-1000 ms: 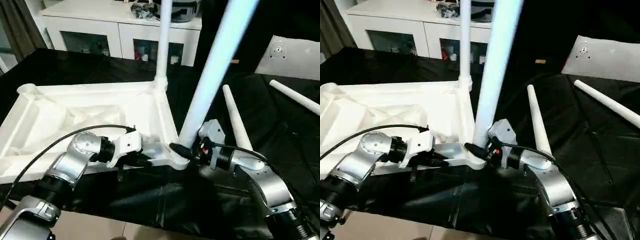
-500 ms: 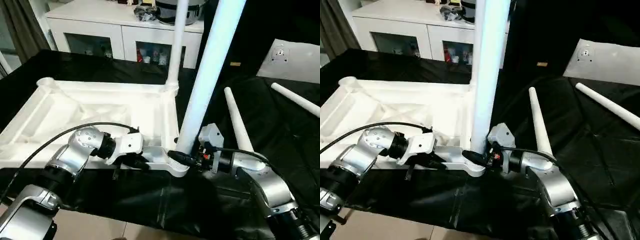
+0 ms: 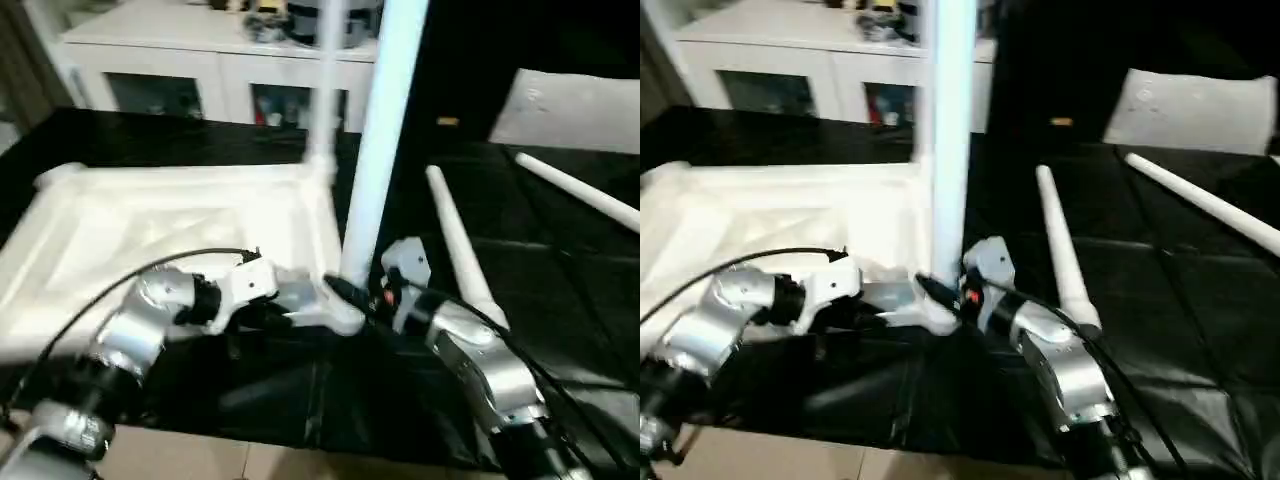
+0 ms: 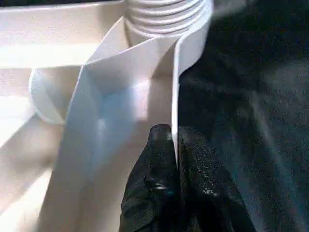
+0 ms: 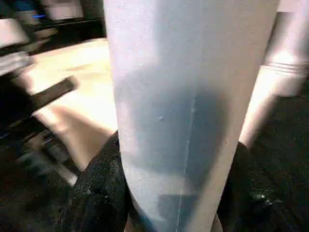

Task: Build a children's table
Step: Rotate leg to tighten

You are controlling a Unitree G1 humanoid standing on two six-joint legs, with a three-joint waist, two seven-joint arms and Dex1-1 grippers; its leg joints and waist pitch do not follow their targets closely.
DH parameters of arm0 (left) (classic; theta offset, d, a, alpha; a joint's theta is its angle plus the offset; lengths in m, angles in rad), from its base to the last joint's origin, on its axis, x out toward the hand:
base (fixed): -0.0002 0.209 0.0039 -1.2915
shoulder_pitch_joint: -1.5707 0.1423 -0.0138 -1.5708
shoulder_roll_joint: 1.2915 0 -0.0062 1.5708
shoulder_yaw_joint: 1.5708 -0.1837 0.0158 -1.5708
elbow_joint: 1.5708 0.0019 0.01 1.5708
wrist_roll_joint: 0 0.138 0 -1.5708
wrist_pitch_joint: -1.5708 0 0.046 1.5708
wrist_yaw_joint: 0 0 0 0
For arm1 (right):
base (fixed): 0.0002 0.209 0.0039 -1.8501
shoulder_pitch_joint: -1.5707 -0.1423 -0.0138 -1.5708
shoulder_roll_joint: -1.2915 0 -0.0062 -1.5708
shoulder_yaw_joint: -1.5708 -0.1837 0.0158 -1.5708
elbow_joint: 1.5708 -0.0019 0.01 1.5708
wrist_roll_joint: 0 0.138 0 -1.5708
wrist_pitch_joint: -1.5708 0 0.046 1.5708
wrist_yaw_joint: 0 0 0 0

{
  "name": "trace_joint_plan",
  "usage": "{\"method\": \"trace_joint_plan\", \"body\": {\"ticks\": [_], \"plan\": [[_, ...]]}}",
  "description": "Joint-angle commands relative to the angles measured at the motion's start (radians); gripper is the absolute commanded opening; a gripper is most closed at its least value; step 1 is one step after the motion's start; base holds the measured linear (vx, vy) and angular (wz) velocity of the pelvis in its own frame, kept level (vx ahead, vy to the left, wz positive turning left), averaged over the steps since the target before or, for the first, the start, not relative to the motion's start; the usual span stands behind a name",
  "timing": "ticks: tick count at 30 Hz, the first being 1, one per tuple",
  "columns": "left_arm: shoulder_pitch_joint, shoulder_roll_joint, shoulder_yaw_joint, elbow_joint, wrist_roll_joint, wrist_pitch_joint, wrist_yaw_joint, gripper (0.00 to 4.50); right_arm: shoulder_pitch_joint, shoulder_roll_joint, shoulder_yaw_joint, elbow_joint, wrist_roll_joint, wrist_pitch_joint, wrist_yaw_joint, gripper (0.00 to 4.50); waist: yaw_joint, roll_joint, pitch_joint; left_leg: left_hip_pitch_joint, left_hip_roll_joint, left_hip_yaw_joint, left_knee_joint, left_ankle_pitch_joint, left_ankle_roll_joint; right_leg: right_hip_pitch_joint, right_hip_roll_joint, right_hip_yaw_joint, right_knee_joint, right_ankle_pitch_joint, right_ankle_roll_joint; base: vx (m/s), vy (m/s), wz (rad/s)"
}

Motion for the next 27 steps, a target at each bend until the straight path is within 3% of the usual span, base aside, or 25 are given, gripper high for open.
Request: {"method": "trace_joint_plan", "body": {"ticks": [1,3,5,8,9,12,14,16,17,19,22,27], "plan": [[0.021,-0.042,0.017,-0.11,-0.028,0.084,0.073,0.0,0.002,0.017,0.002,0.12,-0.039,0.037,-0.071,1.89,0.0,0.01,-0.026,-0.003,0.048,-0.038,-0.094,-0.468,-0.048,0.019,-0.074,0.031,-0.096,-0.505,-0.131,0.0,0.0,0.0],[0.048,-0.088,0.007,-0.184,-0.019,0.166,0.116,0.0,-0.028,0.042,-0.012,0.171,-0.057,0.015,-0.132,1.89,0.0,0.005,-0.027,0.007,0.047,-0.029,-0.088,-0.464,-0.037,0.01,-0.069,0.035,-0.101,-0.474,-0.147,0.0,0.0,0.0],[0.057,-0.12,-0.002,-0.218,-0.013,0.213,0.145,0.0,-0.046,0.062,-0.027,0.201,-0.06,0.012,-0.172,1.89,-0.003,0.004,-0.026,0.002,0.046,-0.028,-0.088,-0.447,-0.035,0.014,-0.069,0.035,-0.099,-0.455,-0.154,0.0,0.0,0.0],[0.059,-0.162,-0.015,-0.248,0.003,0.271,0.194,0.0,-0.07,0.093,-0.055,0.237,-0.052,0.014,-0.227,1.89,0.0,0.004,-0.028,0.007,0.043,-0.026,-0.084,-0.436,-0.026,0.011,-0.066,0.036,-0.103,-0.457,-0.143,0.0,0.0,0.0],[0.058,-0.169,-0.023,-0.257,0.009,0.287,0.209,0.0,-0.079,0.106,-0.064,0.248,-0.042,0.02,-0.236,1.89,-0.001,0.004,-0.029,0.003,0.043,-0.025,-0.086,-0.423,-0.024,0.014,-0.064,0.036,-0.1,-0.427,-0.144,0.0,0.0,0.0],[0.057,-0.152,-0.041,-0.262,0.027,0.295,0.217,0.0,-0.088,0.12,-0.067,0.259,-0.039,0.02,-0.24,1.89,0.0,0.004,-0.031,-0.001,0.043,-0.024,-0.086,-0.405,-0.019,0.018,-0.062,0.036,-0.097,-0.38,-0.146,0.0,0.0,0.0],[0.055,-0.129,-0.054,-0.258,0.045,0.293,0.217,0.0,-0.095,0.13,-0.072,0.27,-0.034,0.022,-0.242,1.89,-0.001,0.01,-0.032,-0.004,0.043,-0.025,-0.088,-0.391,-0.02,0.022,-0.062,0.035,-0.092,-0.34,-0.155,0.0,0.0,0.0],[0.055,-0.124,-0.049,-0.255,0.05,0.296,0.221,0.0,-0.098,0.137,-0.08,0.273,-0.022,0.022,-0.235,1.89,-0.002,0.008,-0.03,-0.001,0.042,-0.023,-0.087,-0.4,-0.021,0.021,-0.061,0.034,-0.095,-0.359,-0.154,0.0,0.0,0.0],[0.053,-0.121,-0.045,-0.254,0.052,0.302,0.221,0.0,-0.102,0.139,-0.083,0.28,-0.021,0.022,-0.233,2.24,-0.003,0.009,-0.03,0.001,0.042,-0.023,-0.087,-0.401,-0.022,0.019,-0.062,0.036,-0.096,-0.367,-0.154,0.0,0.0,0.0],[0.048,-0.118,-0.037,-0.247,0.059,0.301,0.234,0.0,-0.107,0.138,-0.081,0.289,-0.03,0.014,-0.235,2.24,-0.005,0.009,-0.028,0.001,0.043,-0.024,-0.089,-0.419,-0.025,0.018,-0.061,0.034,-0.098,-0.395,-0.15,0.0,0.0,0.0],[0.03,-0.113,-0.019,-0.217,0.052,0.283,0.246,0.0,-0.107,0.135,-0.083,0.292,-0.028,0.004,-0.226,2.7,-0.006,0.009,-0.028,0.006,0.042,-0.024,-0.087,-0.437,-0.027,0.013,-0.063,0.036,-0.104,-0.432,-0.141,0.0,0.0,0.0],[0.0,-0.091,-0.001,-0.163,0.025,0.217,0.217,0.0,-0.086,0.113,-0.081,0.261,-0.025,-0.009,-0.175,3.15,0.006,0.01,-0.036,0.0,0.042,-0.018,-0.084,-0.356,-0.017,0.022,-0.059,0.036,-0.09,-0.278,-0.172,0.0,0.0,0.0]]}}
